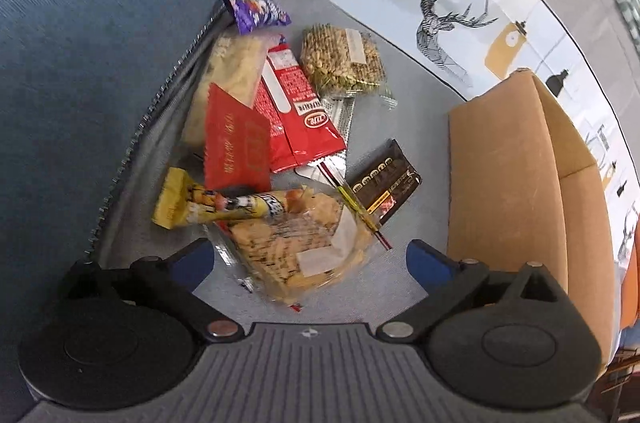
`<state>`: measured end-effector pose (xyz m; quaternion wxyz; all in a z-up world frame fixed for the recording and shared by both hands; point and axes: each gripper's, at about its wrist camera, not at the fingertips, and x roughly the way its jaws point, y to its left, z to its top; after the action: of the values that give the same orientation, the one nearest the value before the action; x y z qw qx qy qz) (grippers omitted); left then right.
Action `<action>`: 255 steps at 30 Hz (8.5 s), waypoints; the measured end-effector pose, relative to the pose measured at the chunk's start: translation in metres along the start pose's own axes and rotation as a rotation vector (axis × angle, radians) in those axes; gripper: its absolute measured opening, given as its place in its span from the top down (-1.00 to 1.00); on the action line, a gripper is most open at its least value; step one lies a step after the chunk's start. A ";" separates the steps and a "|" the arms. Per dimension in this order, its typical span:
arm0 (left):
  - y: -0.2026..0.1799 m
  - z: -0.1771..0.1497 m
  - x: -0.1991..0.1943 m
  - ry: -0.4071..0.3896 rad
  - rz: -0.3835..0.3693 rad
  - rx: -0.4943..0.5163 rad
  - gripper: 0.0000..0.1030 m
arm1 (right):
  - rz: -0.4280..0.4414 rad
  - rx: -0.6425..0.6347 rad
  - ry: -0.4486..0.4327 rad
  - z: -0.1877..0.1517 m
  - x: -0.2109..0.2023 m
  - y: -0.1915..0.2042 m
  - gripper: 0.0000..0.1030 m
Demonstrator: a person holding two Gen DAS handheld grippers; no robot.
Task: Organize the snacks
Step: 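Close the right tool on the red candy while the left tool grasps the cookie bag, then carry the red candy and cookie bag over the box with both tools, then open both tools to drop the candy and cookie bag into the box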
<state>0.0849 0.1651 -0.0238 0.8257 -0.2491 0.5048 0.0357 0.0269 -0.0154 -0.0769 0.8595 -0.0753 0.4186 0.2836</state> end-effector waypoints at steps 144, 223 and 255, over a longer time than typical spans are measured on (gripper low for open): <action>-0.204 -0.061 -0.033 -0.625 -0.147 0.403 -0.46 | -0.376 0.291 -0.479 0.020 -0.170 -0.226 0.66; -0.236 -0.081 -0.009 -0.554 -0.138 0.477 -0.91 | -0.641 0.429 -0.360 0.009 -0.163 -0.264 -0.52; -0.232 -0.072 0.018 -0.365 -0.169 0.449 -0.81 | -0.690 0.620 -0.164 -0.019 -0.144 -0.298 0.54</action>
<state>0.1074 -0.0735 0.0218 0.9372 -0.0912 0.3209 -0.1016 0.1075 -0.3302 -0.0111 0.9157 0.0727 0.3648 -0.1521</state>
